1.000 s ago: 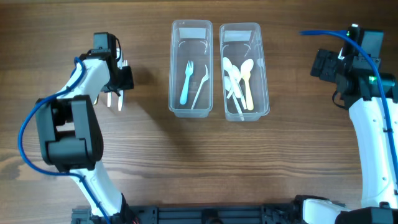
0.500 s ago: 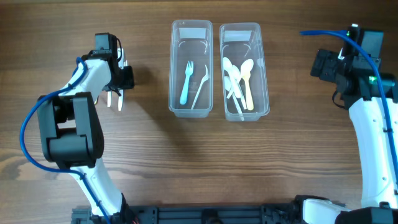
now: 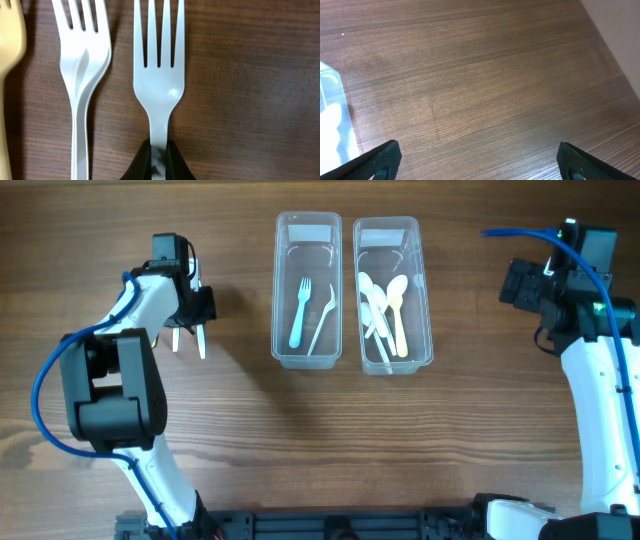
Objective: Pack container
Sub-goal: 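Grasp another white fork with the left gripper, then lower the white fork into the left container and release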
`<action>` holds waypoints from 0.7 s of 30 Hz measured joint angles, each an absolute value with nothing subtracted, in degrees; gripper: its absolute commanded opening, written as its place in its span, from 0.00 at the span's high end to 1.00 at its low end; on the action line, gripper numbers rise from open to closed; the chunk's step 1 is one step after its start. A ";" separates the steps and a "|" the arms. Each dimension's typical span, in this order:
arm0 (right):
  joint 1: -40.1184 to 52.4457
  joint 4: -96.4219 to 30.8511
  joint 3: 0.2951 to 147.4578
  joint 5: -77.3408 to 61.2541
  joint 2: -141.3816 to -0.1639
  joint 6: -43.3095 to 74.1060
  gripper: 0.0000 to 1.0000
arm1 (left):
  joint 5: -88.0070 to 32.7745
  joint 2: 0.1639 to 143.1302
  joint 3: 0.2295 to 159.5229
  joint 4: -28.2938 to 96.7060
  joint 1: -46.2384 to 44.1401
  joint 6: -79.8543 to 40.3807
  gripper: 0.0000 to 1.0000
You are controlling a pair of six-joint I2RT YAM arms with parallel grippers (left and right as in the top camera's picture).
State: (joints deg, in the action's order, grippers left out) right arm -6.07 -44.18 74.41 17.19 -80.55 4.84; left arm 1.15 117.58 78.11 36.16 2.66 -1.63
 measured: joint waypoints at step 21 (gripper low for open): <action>-6.07 -44.18 74.41 17.19 -80.55 4.84 0.00 | -0.14 93.19 80.97 37.21 -17.04 -9.76 0.96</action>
